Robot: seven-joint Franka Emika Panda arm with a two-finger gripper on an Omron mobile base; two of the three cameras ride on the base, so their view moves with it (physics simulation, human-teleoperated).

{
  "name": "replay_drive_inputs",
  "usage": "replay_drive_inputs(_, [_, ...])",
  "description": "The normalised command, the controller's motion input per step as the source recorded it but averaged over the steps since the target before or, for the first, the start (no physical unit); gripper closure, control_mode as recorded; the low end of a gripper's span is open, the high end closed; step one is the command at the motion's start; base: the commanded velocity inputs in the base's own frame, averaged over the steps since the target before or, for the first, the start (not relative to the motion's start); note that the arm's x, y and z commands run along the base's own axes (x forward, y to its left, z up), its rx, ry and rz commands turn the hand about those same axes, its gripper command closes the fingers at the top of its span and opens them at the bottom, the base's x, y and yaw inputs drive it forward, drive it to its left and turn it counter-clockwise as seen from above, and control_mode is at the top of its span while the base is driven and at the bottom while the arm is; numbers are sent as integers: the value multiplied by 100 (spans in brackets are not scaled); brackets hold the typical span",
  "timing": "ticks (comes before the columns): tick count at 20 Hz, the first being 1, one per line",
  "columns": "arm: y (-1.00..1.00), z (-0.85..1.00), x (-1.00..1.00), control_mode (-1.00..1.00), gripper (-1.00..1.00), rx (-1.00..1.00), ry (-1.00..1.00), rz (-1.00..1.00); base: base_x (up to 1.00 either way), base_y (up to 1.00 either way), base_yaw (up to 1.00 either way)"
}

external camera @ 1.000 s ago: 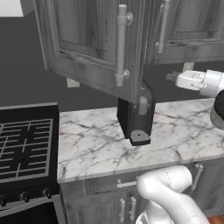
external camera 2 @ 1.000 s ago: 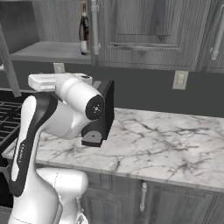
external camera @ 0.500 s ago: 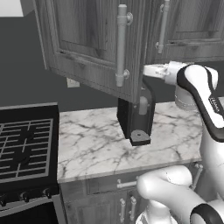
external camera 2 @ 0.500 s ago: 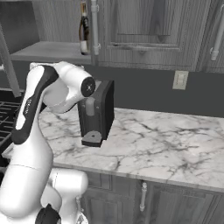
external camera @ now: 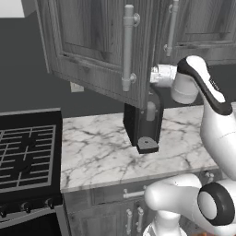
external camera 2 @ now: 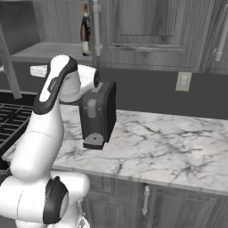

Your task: Open the cabinet directly in front. Then move the wine and the mug to the dining counter with the candle on it.

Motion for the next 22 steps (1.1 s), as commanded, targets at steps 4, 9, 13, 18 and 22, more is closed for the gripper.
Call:
replay_drive_inputs(4, [100,-18,0,-100,-100,0,0,53,0,0,0])
replay_drive_inputs(9, [100,-1,-41,-100,-100,-7,-9,31,0,0,0])
replay_drive_inputs(13, [100,0,-83,-100,-100,0,-18,4,0,0,0])
replay_drive_inputs(18, [100,0,-91,-100,-100,16,-30,-20,0,0,0])
replay_drive_inputs(22, [74,-10,-1,-100,-100,4,-5,-29,0,0,0])
